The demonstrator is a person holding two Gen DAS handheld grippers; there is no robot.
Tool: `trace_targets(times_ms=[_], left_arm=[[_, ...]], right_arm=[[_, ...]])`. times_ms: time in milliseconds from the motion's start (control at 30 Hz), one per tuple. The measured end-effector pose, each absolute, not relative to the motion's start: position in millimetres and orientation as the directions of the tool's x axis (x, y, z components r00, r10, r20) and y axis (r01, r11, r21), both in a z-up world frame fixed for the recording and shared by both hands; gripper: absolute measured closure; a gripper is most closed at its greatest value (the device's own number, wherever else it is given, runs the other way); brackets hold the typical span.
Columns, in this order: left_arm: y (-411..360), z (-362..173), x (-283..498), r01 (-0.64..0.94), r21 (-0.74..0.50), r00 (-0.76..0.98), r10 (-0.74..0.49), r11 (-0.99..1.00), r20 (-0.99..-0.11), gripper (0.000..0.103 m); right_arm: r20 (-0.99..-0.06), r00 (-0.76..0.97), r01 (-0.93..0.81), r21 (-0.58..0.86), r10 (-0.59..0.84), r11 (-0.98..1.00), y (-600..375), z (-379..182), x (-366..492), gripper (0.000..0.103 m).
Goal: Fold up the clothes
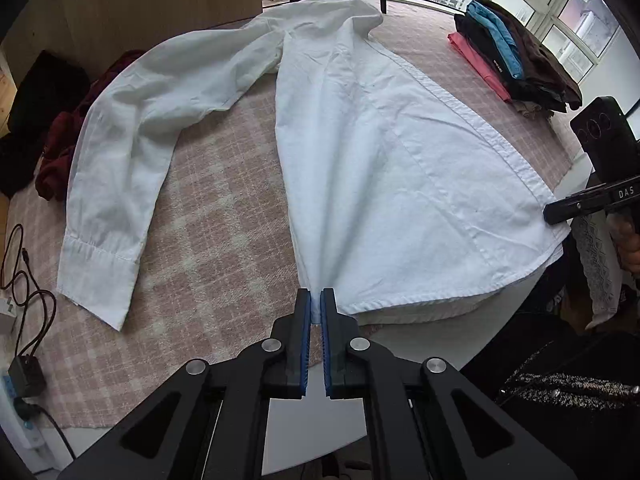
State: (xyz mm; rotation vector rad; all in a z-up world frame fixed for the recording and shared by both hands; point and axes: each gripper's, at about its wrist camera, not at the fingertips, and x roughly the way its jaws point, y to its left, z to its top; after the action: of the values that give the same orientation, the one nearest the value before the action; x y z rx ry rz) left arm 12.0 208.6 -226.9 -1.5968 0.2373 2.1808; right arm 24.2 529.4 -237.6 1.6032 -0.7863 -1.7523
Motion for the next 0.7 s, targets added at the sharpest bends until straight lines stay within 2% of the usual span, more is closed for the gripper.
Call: trace_targets(times_ms=[67,200,233,367,433,533,633,700], left_arm=[[208,-237,8,-0.440,-0.101,-0.227,0.220,-0.892,-0.949,0.099],[203,-268,-6,-0.434,-0.045,-0.167,0.130,-0.900,-0.977,0.096],[203,-268,-8,-0.426,-0.036,-0.178,0.122,-0.904,-0.976,0.093],[196,-234,-6,-0.385,0.033,-0.285,0.085,-0.922,-0.955,0.094],[209,-210,-1,-0.388,0.031,-0.334,0.109,-0.921,-0.936,0.092],[252,-180,7,-0.439,-0.019,-0.364,0.197,-0.898,-0.910,0.089],[310,-160,23,-0.511,-0.142,-0.331,0.346,-0.848,-0.878,0.079],[349,-164,24,-0.530,-0.174,-0.294,0.372,-0.830,-0.881,0.077]], right_arm=[[-0.626,-0.059,0.069,0.774,-0.777,-0.629,532,-237,32,0.101],[-0.706,0.003,0.082,0.706,-0.709,-0.703,515,-268,36,0.101],[-0.727,0.017,0.102,0.685,-0.687,-0.722,509,-272,37,0.101],[-0.758,0.062,0.152,0.650,-0.650,-0.744,514,-258,36,0.094],[-0.751,0.029,0.193,0.651,-0.659,-0.734,531,-235,32,0.090],[-0.736,-0.110,0.220,0.638,-0.668,-0.738,571,-196,-3,0.073],[-0.713,-0.286,0.200,0.609,-0.640,-0.768,608,-168,-65,0.071],[-0.711,-0.347,0.191,0.584,-0.611,-0.789,621,-161,-115,0.071]])
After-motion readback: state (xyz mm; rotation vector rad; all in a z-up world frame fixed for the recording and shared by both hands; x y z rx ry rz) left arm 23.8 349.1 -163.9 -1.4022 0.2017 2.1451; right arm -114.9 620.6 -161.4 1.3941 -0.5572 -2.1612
